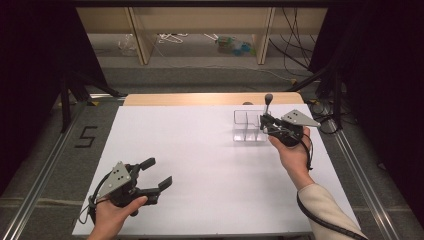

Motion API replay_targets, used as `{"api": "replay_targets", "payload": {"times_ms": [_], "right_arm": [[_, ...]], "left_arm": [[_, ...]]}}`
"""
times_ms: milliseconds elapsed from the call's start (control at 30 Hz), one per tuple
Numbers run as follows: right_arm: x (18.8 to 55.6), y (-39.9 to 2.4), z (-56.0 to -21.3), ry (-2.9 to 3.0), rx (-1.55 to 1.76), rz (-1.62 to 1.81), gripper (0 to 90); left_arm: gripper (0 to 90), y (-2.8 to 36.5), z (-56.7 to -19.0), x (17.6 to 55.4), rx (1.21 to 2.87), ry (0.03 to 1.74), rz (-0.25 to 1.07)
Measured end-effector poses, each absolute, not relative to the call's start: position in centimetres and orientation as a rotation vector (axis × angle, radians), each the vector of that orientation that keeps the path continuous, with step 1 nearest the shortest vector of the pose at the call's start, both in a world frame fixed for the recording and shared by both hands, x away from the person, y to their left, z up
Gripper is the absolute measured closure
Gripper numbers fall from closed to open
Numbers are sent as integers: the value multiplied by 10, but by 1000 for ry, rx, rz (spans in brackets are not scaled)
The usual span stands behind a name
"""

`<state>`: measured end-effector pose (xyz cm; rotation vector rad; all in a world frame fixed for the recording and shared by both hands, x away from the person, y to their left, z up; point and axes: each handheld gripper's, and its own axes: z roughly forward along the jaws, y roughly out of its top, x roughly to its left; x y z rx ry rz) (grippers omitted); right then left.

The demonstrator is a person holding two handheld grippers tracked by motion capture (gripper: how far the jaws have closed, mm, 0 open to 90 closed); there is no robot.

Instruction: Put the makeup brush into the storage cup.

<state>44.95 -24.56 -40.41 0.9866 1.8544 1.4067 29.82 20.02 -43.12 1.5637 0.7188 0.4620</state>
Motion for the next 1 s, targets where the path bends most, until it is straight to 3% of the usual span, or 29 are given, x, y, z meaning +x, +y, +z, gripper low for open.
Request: {"api": "replay_targets", "payload": {"times_ms": [1000], "right_arm": [[457,-250,-398,1832,997,1404,795]], "left_arm": [[152,200,-431,298,1562,720,462]]}}
